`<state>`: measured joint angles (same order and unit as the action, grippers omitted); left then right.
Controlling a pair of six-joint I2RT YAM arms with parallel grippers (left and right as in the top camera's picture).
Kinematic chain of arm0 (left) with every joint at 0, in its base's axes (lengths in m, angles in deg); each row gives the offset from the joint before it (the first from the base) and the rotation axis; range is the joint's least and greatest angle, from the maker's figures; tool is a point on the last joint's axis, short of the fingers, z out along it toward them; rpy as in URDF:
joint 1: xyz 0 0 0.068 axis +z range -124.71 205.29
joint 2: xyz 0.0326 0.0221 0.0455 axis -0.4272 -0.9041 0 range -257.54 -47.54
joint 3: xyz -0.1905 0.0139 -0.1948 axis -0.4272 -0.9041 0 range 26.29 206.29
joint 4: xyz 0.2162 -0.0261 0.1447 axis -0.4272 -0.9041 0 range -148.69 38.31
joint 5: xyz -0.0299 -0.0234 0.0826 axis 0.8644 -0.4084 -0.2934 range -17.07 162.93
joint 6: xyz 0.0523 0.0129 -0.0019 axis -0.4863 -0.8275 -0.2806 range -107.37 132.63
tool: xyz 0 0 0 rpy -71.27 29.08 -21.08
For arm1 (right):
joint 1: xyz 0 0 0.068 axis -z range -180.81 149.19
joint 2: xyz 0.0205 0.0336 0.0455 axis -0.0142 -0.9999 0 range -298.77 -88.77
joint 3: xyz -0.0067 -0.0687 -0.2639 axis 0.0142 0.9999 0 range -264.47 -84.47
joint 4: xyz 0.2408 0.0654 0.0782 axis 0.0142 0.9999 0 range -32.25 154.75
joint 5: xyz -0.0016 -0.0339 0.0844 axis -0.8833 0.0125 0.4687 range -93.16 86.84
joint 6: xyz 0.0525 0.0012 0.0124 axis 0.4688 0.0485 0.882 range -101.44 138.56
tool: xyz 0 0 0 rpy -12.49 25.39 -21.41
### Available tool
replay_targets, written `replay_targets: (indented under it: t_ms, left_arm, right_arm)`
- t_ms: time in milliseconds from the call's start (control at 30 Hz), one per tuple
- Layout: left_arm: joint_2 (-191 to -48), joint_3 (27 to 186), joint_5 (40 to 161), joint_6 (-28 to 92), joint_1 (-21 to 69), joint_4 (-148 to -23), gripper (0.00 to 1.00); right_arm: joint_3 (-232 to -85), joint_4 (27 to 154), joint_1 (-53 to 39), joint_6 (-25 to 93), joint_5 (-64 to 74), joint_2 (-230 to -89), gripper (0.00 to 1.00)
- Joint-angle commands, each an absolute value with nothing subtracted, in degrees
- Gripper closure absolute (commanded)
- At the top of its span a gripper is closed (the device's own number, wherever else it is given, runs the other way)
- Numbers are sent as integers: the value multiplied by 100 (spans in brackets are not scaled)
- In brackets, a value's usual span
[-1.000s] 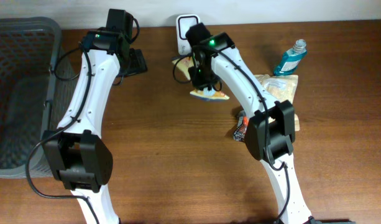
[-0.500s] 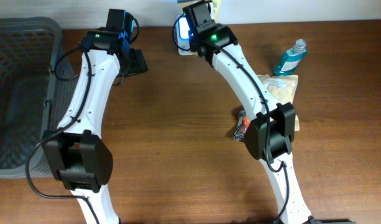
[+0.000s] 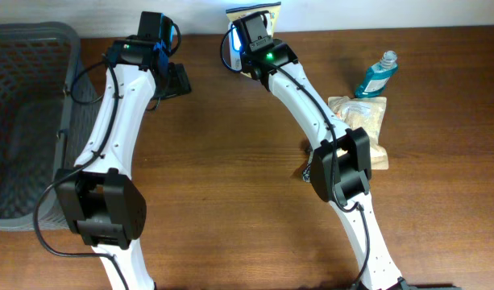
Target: Scan the item barcode
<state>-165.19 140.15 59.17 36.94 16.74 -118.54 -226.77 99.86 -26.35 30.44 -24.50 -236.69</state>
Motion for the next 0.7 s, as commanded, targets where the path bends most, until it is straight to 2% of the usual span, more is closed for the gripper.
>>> replay_targets:
  t_ms: [0, 200, 333, 433, 667]
  left_arm:
    - [-16608, 13978, 5898, 3767, 1652, -11865, 1]
    - [-16608, 13978, 5898, 3767, 1645, -11865, 1]
    - [-16608, 13978, 5898, 3767, 1645, -11865, 1]
    - [-16608, 13978, 5898, 3767, 1645, -11865, 1]
    - [-16610, 13978, 5898, 3767, 1645, -11865, 1]
  right_arm:
    - [-22795, 9946, -2633, 3108, -2461, -23614, 96]
    - [-22813, 10148, -2622, 3156, -2470, -23352, 96]
    - [-22922, 10377, -2598, 3160, -2485, -22657, 96]
    - [-22924, 10690, -2456, 3641, -2837, -21988, 96]
    - [-22924, 11798, -1274, 4336, -2933, -20764, 96]
